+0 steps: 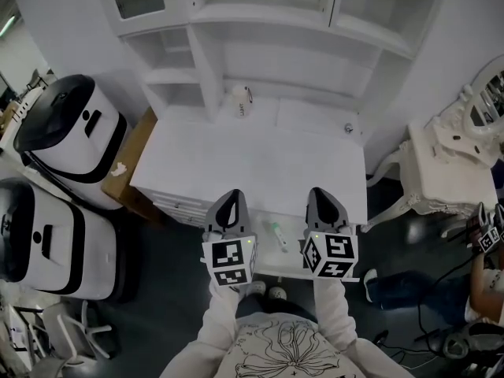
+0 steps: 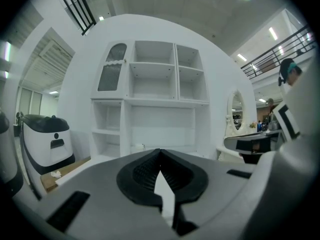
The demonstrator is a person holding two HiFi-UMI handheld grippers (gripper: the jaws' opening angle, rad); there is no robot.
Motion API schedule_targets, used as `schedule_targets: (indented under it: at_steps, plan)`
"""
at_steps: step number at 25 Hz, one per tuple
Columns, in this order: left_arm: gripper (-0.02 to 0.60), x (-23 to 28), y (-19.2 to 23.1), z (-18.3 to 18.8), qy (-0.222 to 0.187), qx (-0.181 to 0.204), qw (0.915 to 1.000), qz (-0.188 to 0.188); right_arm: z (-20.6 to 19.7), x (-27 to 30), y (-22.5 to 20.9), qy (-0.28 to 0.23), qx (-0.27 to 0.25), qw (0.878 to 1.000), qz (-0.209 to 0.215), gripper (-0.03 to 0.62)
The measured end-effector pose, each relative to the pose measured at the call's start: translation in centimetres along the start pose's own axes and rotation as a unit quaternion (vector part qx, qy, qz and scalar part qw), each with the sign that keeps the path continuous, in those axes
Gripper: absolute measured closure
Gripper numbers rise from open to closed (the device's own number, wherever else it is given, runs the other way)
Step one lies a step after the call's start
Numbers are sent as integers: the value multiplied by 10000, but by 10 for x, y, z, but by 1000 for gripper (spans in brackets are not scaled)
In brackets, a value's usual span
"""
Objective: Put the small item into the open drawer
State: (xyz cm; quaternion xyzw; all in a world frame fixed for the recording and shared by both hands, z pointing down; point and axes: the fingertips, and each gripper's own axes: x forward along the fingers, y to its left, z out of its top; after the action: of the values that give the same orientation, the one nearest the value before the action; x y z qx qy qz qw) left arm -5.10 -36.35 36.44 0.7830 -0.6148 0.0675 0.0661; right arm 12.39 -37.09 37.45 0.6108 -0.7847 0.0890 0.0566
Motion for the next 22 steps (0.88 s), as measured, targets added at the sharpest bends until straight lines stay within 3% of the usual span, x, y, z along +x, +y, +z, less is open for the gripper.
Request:
schedule_targets:
  at_steps: [22]
  plan:
    - [580,-16,1,12,-178,23,9998,65,5,-8,12,-46,-70,9999,95,589]
